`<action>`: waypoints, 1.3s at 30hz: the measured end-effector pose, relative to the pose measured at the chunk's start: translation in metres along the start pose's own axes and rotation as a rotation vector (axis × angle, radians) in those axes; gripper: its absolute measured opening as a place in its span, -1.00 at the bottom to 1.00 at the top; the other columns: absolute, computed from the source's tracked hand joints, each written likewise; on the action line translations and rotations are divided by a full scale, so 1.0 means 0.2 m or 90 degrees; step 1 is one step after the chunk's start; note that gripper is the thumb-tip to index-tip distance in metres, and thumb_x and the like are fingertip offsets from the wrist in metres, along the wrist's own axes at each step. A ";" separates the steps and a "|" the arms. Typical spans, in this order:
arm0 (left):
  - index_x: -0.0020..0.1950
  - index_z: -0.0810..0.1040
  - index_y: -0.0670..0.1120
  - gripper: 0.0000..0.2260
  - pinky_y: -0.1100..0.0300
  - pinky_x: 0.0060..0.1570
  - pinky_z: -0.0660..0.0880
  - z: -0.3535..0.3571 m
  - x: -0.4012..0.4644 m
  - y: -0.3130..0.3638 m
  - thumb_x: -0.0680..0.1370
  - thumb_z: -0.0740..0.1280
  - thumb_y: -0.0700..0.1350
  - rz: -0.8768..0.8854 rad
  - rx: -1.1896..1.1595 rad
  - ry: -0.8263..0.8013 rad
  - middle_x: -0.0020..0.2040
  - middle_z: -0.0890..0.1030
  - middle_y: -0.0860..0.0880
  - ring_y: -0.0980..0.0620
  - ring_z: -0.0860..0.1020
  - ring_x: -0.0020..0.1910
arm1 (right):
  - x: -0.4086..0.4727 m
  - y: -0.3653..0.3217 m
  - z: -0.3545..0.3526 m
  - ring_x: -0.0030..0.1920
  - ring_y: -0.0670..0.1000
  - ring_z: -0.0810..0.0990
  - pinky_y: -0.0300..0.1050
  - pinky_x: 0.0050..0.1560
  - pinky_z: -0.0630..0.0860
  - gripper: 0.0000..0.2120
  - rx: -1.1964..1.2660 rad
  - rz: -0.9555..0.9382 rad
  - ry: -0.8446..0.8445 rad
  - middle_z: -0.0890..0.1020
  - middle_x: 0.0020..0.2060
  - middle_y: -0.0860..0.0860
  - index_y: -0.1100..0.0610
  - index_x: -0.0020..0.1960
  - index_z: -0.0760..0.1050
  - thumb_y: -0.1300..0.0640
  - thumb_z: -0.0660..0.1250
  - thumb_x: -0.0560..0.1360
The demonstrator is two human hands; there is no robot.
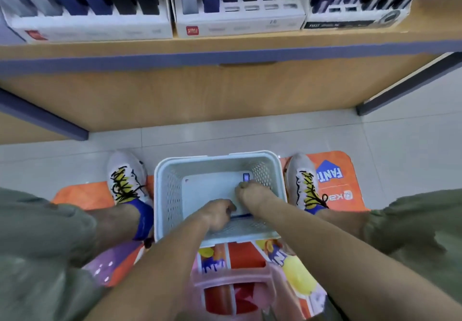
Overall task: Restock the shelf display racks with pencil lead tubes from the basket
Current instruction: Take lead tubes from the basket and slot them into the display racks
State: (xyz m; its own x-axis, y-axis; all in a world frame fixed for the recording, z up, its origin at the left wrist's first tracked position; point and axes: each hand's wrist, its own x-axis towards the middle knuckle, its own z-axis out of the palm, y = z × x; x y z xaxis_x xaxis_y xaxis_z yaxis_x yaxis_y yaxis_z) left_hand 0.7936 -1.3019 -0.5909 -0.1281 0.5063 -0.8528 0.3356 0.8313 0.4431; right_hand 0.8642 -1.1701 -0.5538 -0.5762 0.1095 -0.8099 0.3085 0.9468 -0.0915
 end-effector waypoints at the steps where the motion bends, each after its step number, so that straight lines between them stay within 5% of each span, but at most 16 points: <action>1: 0.46 0.49 0.00 -0.67 0.17 0.39 0.36 0.00 0.01 -0.01 0.69 0.21 -0.14 0.011 0.028 -0.010 0.46 0.49 -0.04 -0.06 0.48 0.39 | 0.02 0.02 0.00 0.41 0.28 0.38 0.16 0.34 0.44 -0.59 -0.070 -0.026 -0.016 0.41 0.40 0.23 0.27 0.47 0.31 0.30 0.20 0.63; 10: 0.54 0.40 0.03 -0.61 0.07 0.42 0.34 0.03 0.10 -0.08 0.69 0.19 -0.09 0.038 0.119 -0.027 0.50 0.42 -0.07 -0.09 0.41 0.45 | 0.15 0.05 -0.03 0.46 0.25 0.23 0.10 0.46 0.25 -0.63 -0.394 -0.132 -0.028 0.30 0.48 0.19 0.14 0.46 0.42 0.13 0.11 0.69; 21: 0.09 0.70 -0.03 -0.87 0.14 0.22 0.54 0.02 0.10 -0.08 0.56 0.42 -0.14 0.000 0.051 0.013 0.15 0.68 -0.01 -0.02 0.61 0.17 | 0.24 0.08 0.03 0.29 0.19 0.44 0.10 0.34 0.43 -0.70 -0.385 -0.169 -0.082 0.52 0.28 0.17 0.21 0.31 0.50 0.21 0.34 0.59; 28: 0.31 0.62 -0.04 -0.61 0.14 0.29 0.51 0.02 0.11 -0.11 0.51 0.48 -0.28 -0.050 0.004 0.030 0.27 0.61 -0.05 -0.06 0.58 0.22 | 0.21 0.06 0.01 0.35 0.21 0.37 0.07 0.34 0.42 -0.67 -0.375 -0.163 -0.136 0.47 0.34 0.20 0.24 0.36 0.46 0.27 0.30 0.61; 33: 0.11 0.69 0.02 -0.72 0.12 0.20 0.57 0.01 0.12 -0.11 0.51 0.42 -0.30 -0.077 -0.036 0.040 0.13 0.66 -0.02 -0.03 0.62 0.10 | 0.18 0.07 0.01 0.32 0.20 0.43 0.07 0.33 0.42 -0.69 -0.376 -0.159 -0.156 0.50 0.31 0.22 0.25 0.35 0.47 0.27 0.31 0.61; 39: 0.10 0.55 -0.02 -0.79 0.01 0.20 0.56 -0.01 0.11 -0.10 0.52 0.37 -0.26 -0.102 -0.106 0.049 0.10 0.63 -0.07 -0.09 0.60 0.11 | 0.16 0.07 0.02 0.27 0.18 0.48 0.05 0.28 0.47 -0.73 -0.360 -0.164 -0.161 0.53 0.28 0.20 0.27 0.30 0.50 0.23 0.30 0.63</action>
State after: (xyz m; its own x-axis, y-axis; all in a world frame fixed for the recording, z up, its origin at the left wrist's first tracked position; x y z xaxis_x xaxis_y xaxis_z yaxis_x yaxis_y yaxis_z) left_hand 0.7816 -1.3060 -0.6181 -0.2407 0.3761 -0.8947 0.1470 0.9254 0.3495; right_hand 0.8534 -1.1549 -0.5844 -0.3613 -0.1511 -0.9201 -0.2996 0.9533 -0.0389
